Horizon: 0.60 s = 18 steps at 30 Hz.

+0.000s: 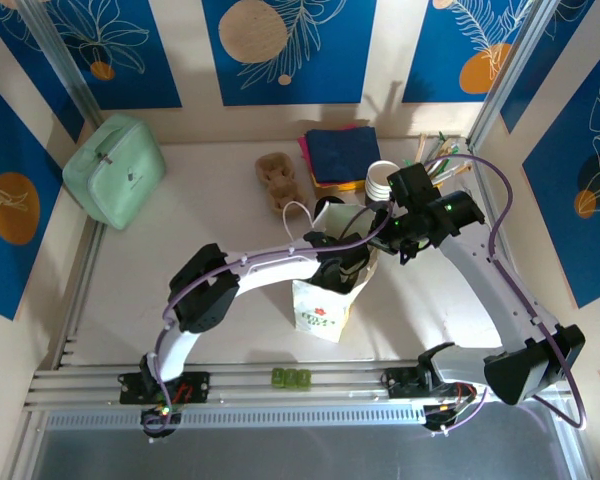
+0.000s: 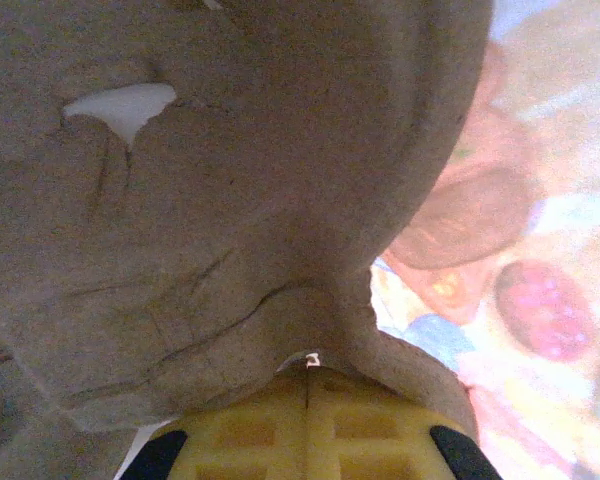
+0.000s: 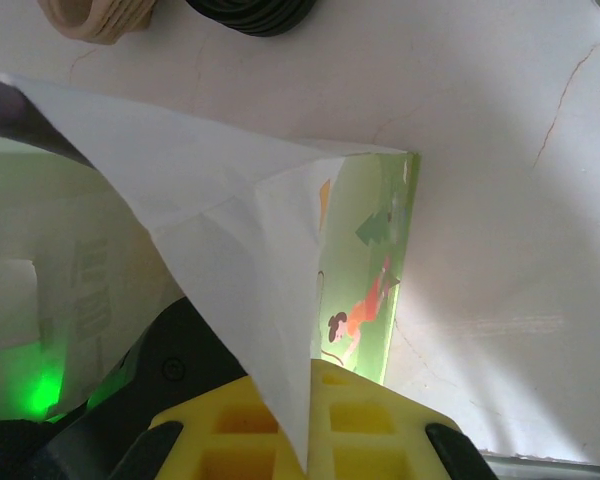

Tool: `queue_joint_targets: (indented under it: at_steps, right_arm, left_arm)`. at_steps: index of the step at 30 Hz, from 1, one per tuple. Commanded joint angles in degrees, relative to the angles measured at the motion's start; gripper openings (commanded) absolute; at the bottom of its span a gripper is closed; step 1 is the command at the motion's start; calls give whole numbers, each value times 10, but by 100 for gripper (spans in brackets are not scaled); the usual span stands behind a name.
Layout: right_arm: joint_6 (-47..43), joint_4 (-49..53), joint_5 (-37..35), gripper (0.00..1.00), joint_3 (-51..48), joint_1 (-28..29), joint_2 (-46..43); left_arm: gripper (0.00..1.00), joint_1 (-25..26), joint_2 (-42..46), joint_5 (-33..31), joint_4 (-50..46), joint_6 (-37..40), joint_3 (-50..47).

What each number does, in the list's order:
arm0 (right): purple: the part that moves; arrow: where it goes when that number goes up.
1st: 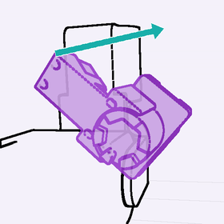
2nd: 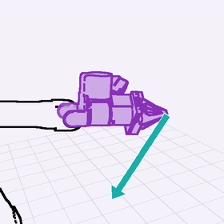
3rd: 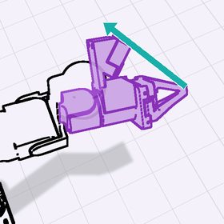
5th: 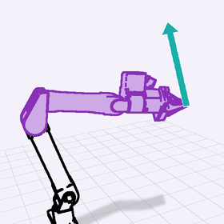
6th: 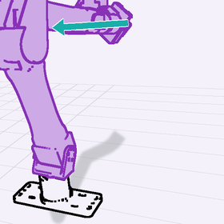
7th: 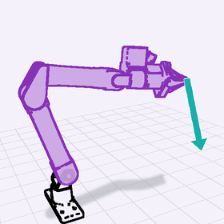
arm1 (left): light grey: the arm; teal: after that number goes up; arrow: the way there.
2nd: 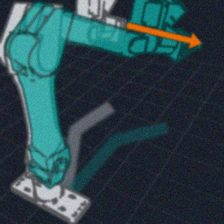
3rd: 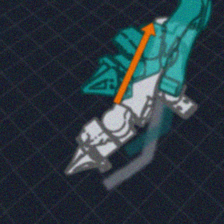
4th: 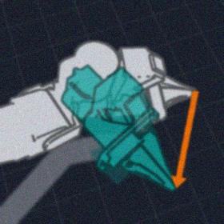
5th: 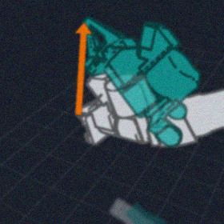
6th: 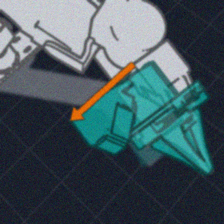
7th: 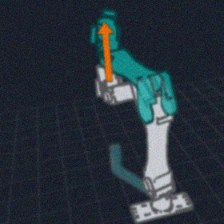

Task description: Pack the takeout coffee

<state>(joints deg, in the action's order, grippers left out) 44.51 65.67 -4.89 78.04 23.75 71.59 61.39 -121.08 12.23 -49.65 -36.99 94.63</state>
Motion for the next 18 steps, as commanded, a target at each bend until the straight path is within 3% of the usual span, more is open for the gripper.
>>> queue_joint_targets:
  at_steps: [1,18]
  right_arm:
    - [-2,-54,107,0,42,11,-21]
    - [8,-77,168,0,45,10,-56]
  left_arm:
    - [0,7,-50,19,-27,6,-22]
    - [0,3,-23,8,-29,10,-21]
